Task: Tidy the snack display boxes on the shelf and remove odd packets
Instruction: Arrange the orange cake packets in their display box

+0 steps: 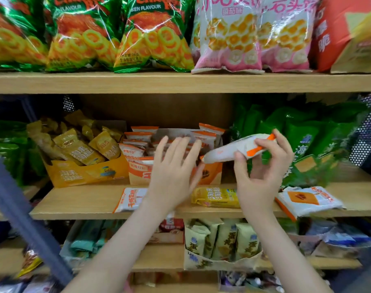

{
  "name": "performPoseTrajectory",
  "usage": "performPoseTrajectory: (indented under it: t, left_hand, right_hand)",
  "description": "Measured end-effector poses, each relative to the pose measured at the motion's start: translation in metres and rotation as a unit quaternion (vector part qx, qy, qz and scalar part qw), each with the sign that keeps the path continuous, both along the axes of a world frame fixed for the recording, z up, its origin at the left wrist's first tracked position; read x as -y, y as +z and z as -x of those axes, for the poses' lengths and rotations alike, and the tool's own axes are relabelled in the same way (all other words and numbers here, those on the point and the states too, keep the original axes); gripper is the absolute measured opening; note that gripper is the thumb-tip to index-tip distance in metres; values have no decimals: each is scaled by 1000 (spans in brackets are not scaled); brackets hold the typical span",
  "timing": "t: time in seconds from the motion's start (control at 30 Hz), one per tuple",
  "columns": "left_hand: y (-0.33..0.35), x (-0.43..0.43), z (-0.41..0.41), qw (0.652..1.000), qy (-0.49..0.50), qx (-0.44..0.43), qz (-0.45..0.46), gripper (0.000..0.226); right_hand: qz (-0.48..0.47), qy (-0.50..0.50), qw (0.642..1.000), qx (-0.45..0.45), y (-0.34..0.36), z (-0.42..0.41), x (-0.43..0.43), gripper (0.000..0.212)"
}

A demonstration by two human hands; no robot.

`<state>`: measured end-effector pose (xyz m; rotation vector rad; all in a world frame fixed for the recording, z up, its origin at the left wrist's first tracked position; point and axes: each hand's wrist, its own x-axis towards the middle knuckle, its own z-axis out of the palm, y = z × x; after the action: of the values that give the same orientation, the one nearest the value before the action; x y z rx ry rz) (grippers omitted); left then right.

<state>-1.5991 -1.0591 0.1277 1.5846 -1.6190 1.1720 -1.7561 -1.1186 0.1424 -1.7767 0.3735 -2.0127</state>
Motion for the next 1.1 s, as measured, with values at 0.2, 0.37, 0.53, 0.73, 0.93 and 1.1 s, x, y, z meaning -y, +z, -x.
performPoseTrajectory:
  t: [0.2,0.37,0.53,0.73,0.93,1.1]
  left_hand:
    - [-11,-37,43,986,-145,-68,40,43]
    - [-39,-120,31,927,-146,-301,-173,52]
    - [-94,-200,24,803,-112,-433,-393,60]
    - [-137,-260,35,630,-163,-603,-461,42]
    - [-139,-281,43,727,-43,-483,-486,77]
    - [-138,-272,66,767,43,-436,-469,87]
  right_hand:
    - [-54,115,991,-30,-4,9,-58,33]
    - [-177,107,963,-171,-30,11,-103,18]
    - [-313,168,899,-257,-73,18,-151,23]
    - [-439,140,840,-288,-127,16,-190,29]
    - [-516,137,786,-313,-146,11,-199,20]
    - [-545,209,776,-241,-142,20,-201,8]
